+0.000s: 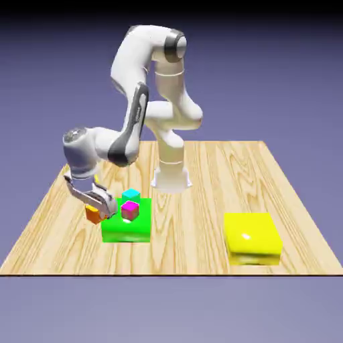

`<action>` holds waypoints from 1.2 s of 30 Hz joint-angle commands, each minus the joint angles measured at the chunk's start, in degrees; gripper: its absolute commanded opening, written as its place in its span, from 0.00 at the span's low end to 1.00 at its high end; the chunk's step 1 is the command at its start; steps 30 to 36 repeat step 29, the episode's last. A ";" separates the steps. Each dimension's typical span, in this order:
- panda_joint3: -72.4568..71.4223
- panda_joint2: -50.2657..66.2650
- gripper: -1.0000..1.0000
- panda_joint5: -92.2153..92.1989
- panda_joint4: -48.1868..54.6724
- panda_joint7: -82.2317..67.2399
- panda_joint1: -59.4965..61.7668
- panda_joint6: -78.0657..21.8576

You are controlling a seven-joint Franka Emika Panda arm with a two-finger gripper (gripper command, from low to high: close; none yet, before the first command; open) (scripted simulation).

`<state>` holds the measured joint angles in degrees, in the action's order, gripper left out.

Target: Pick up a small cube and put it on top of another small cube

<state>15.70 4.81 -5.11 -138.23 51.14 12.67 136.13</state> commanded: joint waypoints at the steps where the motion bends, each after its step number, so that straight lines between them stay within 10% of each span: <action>1: -0.60 -2.08 0.00 0.91 -1.43 0.93 0.45 -0.52; 15: -9.34 -31.15 0.00 11.29 -21.45 12.28 5.43 -7.73; 25: -6.40 -22.54 0.00 6.26 -26.46 10.80 6.95 3.78; 26: -6.40 -22.54 1.00 6.26 -26.46 10.80 6.95 3.78; 36: -6.63 -25.87 1.00 6.63 -24.80 11.17 7.18 -1.20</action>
